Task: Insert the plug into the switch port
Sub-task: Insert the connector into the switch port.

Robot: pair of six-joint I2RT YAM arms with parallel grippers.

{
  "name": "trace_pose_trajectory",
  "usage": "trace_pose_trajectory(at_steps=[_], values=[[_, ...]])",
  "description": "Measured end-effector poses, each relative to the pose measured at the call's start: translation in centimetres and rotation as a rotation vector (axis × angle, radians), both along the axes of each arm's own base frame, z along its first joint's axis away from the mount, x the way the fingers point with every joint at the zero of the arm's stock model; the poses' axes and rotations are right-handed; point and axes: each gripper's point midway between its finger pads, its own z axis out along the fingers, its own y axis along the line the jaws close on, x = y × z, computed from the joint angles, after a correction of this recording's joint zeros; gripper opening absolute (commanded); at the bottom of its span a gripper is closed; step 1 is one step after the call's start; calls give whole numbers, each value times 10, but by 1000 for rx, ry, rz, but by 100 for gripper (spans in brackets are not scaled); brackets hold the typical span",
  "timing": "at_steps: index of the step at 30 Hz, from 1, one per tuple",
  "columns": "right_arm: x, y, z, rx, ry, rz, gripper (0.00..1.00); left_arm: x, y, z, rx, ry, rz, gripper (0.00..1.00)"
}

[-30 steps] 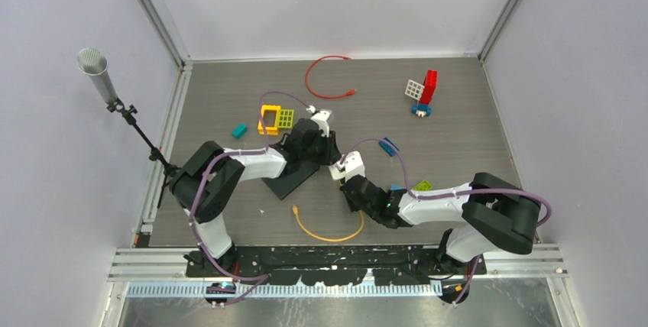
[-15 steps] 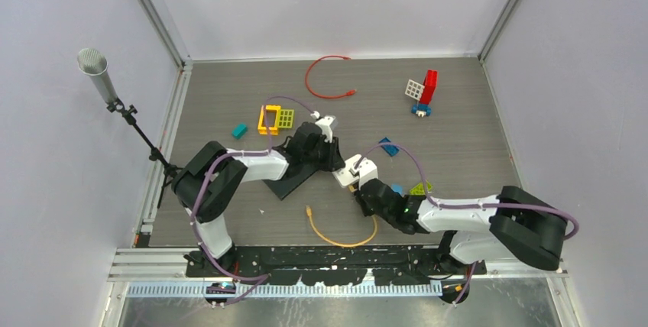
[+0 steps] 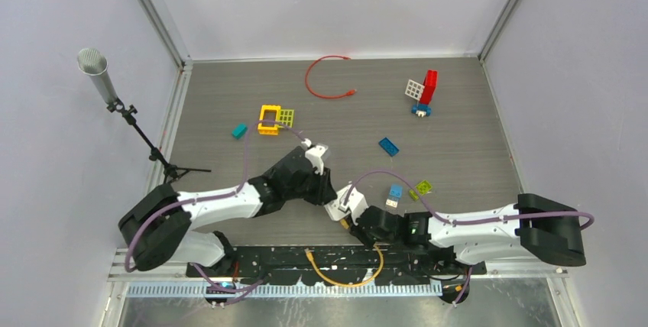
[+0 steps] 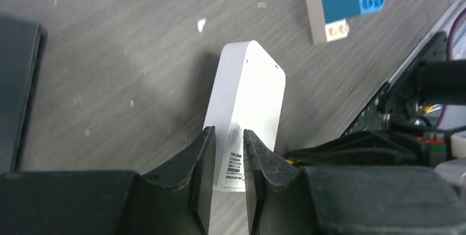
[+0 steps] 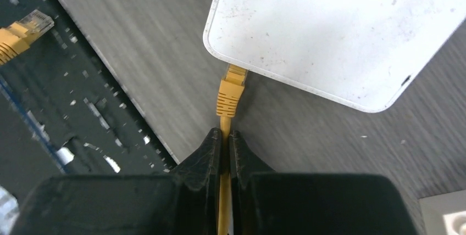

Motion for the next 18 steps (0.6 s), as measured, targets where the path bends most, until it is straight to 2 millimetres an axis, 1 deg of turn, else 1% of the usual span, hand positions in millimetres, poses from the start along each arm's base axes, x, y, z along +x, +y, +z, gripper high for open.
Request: trace_pose_trajectory(at_steps=[2, 4, 9, 14, 18], values=[[-8, 2, 0, -1, -10, 40, 0, -13, 9, -4, 11, -3, 13, 26], [-13, 3, 0, -6, -18, 63, 0, -22, 19, -10, 28, 3, 34, 26], [-11, 1, 0, -19, -41, 56, 1, -50, 50, -38, 100, 64, 81, 26], [-5, -3, 0, -33, -67, 32, 1, -68, 59, -39, 85, 95, 93, 26], [-4, -2, 1, -41, -89, 58, 0, -76, 64, -40, 66, 119, 103, 26]])
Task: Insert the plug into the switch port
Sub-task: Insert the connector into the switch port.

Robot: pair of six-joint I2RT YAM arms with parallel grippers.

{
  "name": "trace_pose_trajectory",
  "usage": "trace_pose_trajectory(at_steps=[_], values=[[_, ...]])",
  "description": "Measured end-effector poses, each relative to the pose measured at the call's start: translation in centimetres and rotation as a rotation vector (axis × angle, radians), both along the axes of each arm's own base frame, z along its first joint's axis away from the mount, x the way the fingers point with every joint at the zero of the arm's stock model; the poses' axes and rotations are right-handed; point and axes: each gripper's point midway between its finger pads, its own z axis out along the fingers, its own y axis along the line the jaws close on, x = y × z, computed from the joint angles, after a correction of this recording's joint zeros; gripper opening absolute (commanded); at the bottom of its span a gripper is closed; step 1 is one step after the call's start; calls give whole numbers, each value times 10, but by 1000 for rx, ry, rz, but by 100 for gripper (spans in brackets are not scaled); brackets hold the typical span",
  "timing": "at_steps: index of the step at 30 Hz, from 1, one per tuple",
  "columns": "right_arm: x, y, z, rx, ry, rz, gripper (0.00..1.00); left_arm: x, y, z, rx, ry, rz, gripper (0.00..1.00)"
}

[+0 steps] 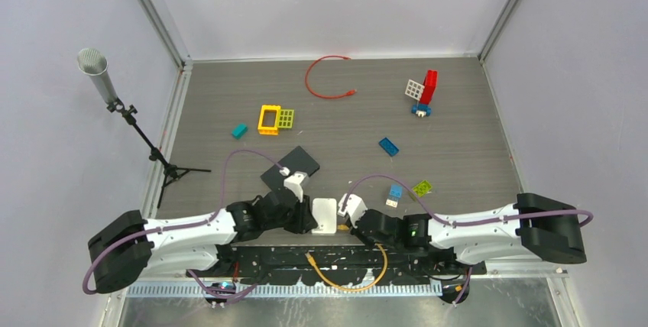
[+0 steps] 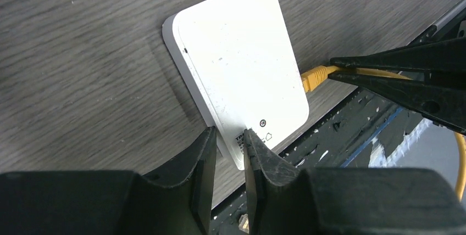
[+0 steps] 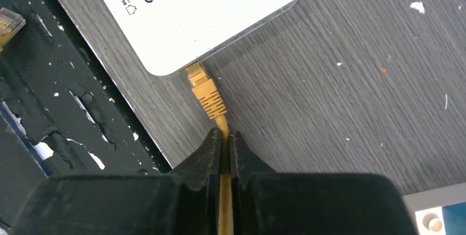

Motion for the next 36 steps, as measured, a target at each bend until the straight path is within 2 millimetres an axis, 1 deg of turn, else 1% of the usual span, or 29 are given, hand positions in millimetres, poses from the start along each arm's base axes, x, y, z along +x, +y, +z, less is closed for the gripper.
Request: trace_pose_trajectory(at_steps=[10, 12, 17, 19, 21, 24, 30, 36], values=[[0, 7, -1, -72, -41, 110, 1, -5, 6, 0, 5, 15, 7, 26], [0, 9, 0, -72, -46, 120, 7, -6, 8, 0, 9, 15, 9, 25], [1, 10, 0, -72, -58, 132, 27, -6, 10, 0, 14, 17, 10, 25], [1, 13, 2, -58, -60, 131, 32, -7, 10, 0, 15, 18, 10, 25], [2, 16, 5, -44, -65, 132, 34, -8, 11, 0, 18, 17, 7, 25], [2, 19, 6, -30, -66, 139, 34, -8, 14, 0, 27, 13, 9, 25], [-1, 31, 13, 20, -71, 179, 30, -7, 18, 0, 50, -6, 9, 25], [-9, 33, 0, -5, -36, 220, 28, -2, 22, 1, 80, -33, 18, 25]])
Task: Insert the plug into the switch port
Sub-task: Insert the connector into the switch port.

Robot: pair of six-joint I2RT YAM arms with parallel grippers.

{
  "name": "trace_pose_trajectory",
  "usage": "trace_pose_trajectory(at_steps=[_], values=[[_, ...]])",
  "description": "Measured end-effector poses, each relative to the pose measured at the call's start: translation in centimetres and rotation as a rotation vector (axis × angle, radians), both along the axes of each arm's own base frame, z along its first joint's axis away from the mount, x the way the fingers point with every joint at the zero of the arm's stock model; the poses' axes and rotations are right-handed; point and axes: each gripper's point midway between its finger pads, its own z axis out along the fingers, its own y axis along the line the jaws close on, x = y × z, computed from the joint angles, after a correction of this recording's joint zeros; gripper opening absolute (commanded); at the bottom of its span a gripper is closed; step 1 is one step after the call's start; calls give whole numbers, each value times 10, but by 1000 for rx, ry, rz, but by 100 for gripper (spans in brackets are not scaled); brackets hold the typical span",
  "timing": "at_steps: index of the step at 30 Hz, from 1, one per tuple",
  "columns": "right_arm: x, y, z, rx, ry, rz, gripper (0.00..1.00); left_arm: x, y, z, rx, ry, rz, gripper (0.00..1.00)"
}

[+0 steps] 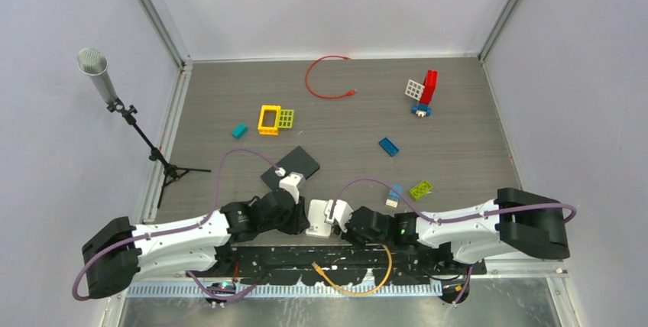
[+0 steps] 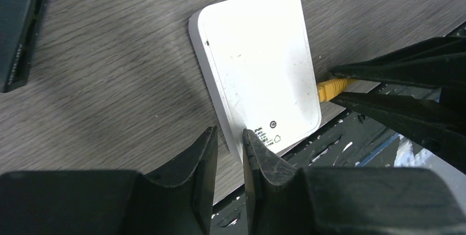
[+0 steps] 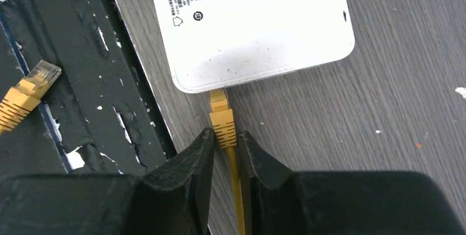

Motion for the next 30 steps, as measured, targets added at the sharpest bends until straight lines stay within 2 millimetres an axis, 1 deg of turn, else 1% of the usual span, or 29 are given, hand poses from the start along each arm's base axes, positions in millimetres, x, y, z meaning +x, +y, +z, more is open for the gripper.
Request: trace_pose_trajectory(at_steps=[10, 19, 23, 30], values=[[-3, 8, 1, 27, 9, 23, 23, 7, 3, 1, 47, -28, 4, 25], [-3, 12, 0, 40, 6, 33, 12, 11, -5, 0, 46, -29, 2, 25], [-3, 15, 0, 48, 5, 33, 5, 14, -6, 0, 45, -38, 8, 25], [-2, 16, 0, 49, 11, 24, 1, 16, -5, 1, 48, -45, 14, 25]])
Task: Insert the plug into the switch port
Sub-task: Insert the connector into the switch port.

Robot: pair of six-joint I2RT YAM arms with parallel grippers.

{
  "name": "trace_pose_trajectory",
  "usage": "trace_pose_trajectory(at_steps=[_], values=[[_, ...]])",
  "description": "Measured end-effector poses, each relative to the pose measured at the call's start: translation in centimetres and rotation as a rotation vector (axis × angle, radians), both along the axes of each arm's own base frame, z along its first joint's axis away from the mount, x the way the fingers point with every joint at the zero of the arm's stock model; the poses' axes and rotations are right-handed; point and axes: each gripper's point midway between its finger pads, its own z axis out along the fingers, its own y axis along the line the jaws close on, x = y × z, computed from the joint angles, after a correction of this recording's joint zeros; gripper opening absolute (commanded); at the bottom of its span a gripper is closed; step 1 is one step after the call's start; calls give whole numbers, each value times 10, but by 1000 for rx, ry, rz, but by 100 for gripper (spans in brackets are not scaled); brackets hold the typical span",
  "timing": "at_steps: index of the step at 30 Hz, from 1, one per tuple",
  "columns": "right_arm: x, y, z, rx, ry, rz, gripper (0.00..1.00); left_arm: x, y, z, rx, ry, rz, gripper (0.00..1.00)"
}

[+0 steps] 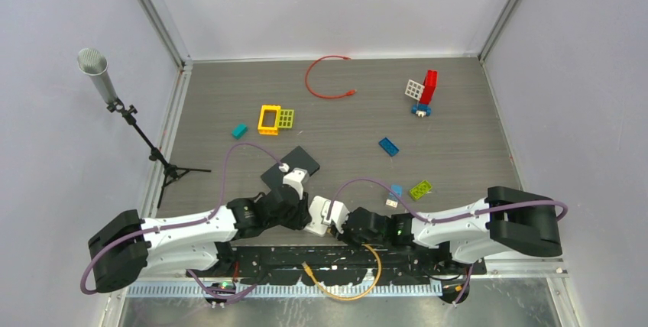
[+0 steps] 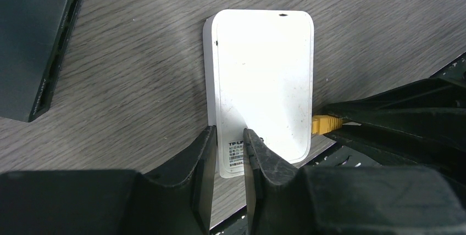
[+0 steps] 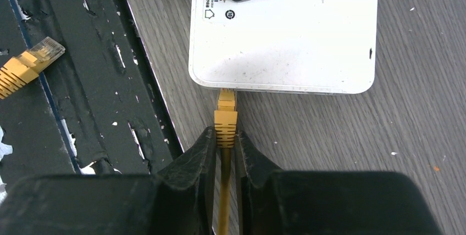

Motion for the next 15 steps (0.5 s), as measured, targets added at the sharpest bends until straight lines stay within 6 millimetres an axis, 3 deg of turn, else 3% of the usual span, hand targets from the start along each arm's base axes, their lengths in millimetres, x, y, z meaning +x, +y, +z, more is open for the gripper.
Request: trace_pose_trajectory(at_steps=[15], values=[[8, 8, -1, 24, -3, -83, 1, 18, -4, -5, -51, -59, 67, 22]])
